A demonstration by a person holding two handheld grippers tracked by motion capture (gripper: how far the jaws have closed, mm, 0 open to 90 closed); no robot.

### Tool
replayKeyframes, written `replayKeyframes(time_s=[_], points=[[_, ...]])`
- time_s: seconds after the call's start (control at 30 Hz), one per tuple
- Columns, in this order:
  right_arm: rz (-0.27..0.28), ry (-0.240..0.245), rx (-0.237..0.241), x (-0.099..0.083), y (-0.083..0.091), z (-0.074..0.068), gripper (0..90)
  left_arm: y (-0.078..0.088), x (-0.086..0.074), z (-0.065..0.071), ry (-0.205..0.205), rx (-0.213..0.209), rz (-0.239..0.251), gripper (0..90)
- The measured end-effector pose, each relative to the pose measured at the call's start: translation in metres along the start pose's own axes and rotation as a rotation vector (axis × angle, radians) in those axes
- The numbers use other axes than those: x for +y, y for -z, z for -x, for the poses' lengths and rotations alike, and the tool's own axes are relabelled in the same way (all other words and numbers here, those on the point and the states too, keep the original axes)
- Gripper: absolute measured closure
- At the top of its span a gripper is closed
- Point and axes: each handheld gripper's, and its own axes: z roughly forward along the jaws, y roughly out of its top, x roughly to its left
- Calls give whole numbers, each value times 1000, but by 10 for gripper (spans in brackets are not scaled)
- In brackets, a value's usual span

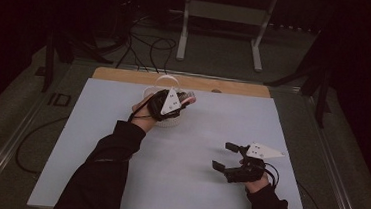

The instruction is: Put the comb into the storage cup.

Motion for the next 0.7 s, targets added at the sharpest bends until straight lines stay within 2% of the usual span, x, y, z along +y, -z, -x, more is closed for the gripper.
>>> replayKeyframes(time_s=[0.43,0.5,0.7], points=[[-2,-3,0,0,0,0,97,0,-1,2,-12,-13,-24,616],[1,-3,1,0,-1,1,97,0,-1,2,-4,-17,-31,598],[4,-7,3,0,-1,2,97,-2,0,3,-11,-29,-50,556]])
